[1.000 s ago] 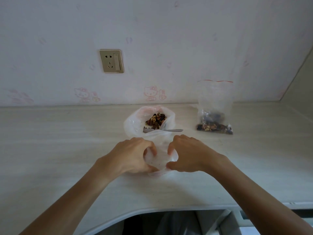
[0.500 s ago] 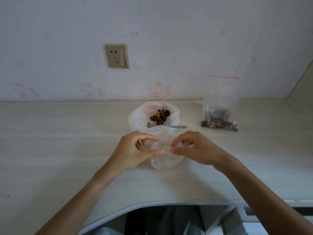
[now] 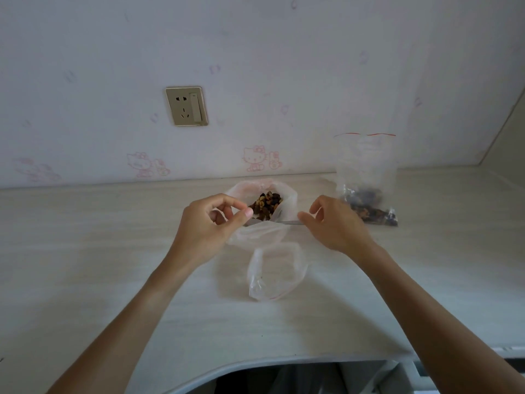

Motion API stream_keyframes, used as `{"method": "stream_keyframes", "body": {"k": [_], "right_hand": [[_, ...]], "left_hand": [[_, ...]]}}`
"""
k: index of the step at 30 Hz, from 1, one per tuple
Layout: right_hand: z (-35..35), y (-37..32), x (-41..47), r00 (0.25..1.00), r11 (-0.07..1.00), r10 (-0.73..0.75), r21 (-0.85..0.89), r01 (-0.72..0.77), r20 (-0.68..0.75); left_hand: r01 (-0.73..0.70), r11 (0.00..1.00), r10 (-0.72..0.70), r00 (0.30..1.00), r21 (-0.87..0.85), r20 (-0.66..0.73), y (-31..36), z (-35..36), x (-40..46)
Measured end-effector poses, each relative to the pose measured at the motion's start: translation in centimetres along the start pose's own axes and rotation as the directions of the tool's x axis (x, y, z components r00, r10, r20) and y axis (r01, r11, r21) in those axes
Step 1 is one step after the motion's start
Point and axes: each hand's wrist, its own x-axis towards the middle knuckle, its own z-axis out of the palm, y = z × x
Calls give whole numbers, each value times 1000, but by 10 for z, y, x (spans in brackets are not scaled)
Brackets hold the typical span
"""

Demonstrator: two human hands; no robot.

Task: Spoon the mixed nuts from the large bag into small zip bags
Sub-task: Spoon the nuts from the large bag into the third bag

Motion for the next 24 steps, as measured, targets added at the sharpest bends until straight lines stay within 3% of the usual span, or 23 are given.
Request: {"method": "stream_keyframes", "body": {"k": [2,4,7,10,12,15,18,24], "right_hand": [[6,-1,10,988,996,50,72,-61,148],[12,-3,16,970,959,55,259,-117,237],[17,-6,24,951,811,78,536,-235,298],[17,-12,32,950,641,10,727,-246,312],[20,-17,34,948,538,-38,806,-247,317],[28,-20,34,955,461,-51,856,-236,291],[27,-20,36,977,467,-27,867,-176,212],[20,-14,38,997,693,-42,721,-13,59]], "left_hand": [[-24,999,23,1000,26,20,2,0,12],[-69,994,68,998,79,10,4,2,24],[-150,959,177,980,242,-91,5,5,44],[-154,879,244,958,451,-148,6,11,62],[-73,812,154,984,580,-92,2,15,74],[113,683,-190,981,721,27,-7,23,88],[196,623,-345,938,758,41,-20,30,94],[215,728,-317,948,651,41,-41,34,94]]}}
